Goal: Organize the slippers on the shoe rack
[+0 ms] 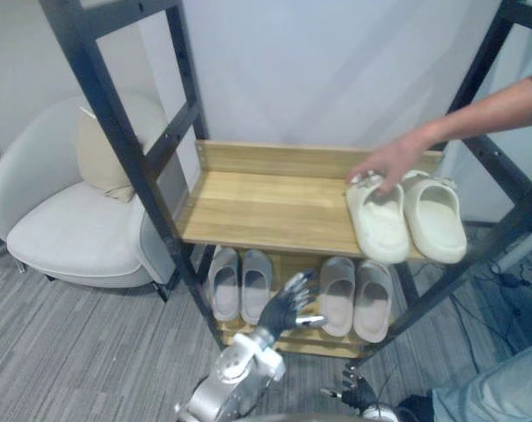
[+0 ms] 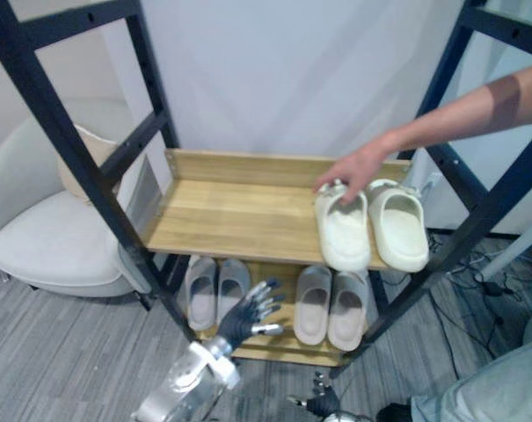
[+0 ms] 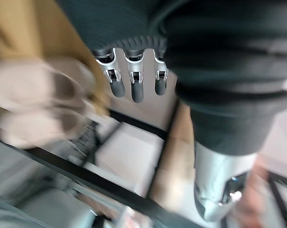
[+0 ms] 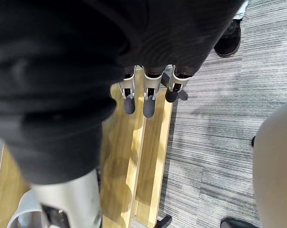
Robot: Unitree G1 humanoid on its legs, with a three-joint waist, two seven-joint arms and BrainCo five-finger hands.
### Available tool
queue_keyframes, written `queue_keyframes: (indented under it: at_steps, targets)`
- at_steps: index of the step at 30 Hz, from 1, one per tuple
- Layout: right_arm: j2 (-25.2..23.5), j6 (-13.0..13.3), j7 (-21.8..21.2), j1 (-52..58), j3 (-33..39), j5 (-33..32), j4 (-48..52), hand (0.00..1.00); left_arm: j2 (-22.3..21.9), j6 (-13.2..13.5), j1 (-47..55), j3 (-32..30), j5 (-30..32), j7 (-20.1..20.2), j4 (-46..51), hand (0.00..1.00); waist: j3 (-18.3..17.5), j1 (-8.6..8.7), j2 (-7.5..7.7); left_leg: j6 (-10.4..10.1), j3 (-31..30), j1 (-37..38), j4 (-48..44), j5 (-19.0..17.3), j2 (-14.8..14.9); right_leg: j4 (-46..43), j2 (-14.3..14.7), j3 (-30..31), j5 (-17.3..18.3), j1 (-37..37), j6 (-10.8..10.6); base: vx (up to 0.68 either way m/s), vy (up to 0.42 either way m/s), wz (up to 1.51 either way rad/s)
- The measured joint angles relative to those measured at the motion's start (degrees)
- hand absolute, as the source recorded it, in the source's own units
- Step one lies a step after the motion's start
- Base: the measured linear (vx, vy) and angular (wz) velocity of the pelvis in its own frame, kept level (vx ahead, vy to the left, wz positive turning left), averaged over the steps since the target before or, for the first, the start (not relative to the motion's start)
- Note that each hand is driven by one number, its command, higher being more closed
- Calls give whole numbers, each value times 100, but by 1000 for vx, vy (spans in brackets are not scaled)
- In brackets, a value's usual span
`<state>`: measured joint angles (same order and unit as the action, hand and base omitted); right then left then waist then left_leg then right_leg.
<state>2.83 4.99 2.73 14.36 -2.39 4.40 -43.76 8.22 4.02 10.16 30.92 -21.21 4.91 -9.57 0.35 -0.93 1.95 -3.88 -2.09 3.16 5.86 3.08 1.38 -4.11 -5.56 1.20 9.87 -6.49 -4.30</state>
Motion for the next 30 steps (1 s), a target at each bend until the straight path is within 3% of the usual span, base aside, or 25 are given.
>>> queue_keyframes:
  at_steps: [4,5,14,30]
  targets:
    - [-15,10,5,-32,-13,-3,-108,0,-63,-4,42,-553,244,-11,-941,0,-5,-99,12,-3,-7,-3,2,8,1,38,2,-18,-8,-17,10,-9,-3,0]
    - [-31,9,14,-117,-12,-3,-251,0,-120,-2,72,-930,383,-82,-1411,0,-2,-105,27,-3,-11,-4,4,8,-1,47,2,-23,-8,-22,10,0,0,0]
    - [-64,0,66,-409,-8,-1,-748,0,-280,-33,20,-2210,1215,-384,-3346,0,46,-128,136,-3,-21,-3,9,5,-27,136,-19,-41,-42,-99,16,5,-3,1]
    - [-58,-42,78,-652,171,2,-1129,0,-644,25,-232,-3233,1718,-719,-4036,0,126,-133,43,-11,81,34,40,-11,-22,141,3,74,-70,-74,8,-21,-5,-3]
